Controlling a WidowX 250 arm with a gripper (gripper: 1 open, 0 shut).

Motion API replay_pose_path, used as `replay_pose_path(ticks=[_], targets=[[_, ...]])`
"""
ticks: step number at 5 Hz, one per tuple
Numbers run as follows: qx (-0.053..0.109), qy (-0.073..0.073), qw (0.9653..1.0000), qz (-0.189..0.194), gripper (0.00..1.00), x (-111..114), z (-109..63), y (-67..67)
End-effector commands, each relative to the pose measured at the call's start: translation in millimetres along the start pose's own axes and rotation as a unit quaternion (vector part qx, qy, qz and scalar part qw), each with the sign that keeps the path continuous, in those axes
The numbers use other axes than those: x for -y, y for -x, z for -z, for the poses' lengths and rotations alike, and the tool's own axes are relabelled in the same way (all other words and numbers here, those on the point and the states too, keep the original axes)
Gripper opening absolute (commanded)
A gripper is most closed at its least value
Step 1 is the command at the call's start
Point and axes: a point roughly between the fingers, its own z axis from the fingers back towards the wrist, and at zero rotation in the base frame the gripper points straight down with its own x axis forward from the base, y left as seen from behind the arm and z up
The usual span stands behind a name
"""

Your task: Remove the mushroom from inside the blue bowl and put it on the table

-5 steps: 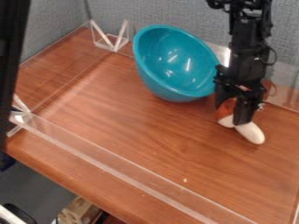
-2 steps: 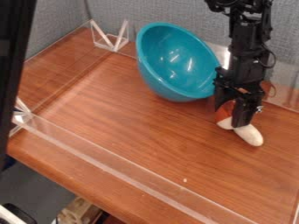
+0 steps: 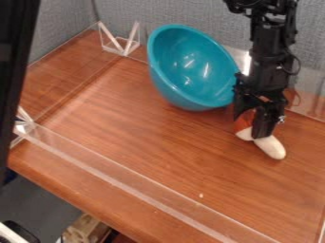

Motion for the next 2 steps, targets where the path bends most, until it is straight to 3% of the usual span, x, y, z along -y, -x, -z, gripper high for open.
replay_pose_path(ticks=[1, 2], targets=[[0.017, -0.011, 0.9995, 0.023, 0.0, 6.6, -14.1, -6.9], [0.015, -0.011, 0.9994, 0.029, 0.0, 8.3, -12.5, -7.0]])
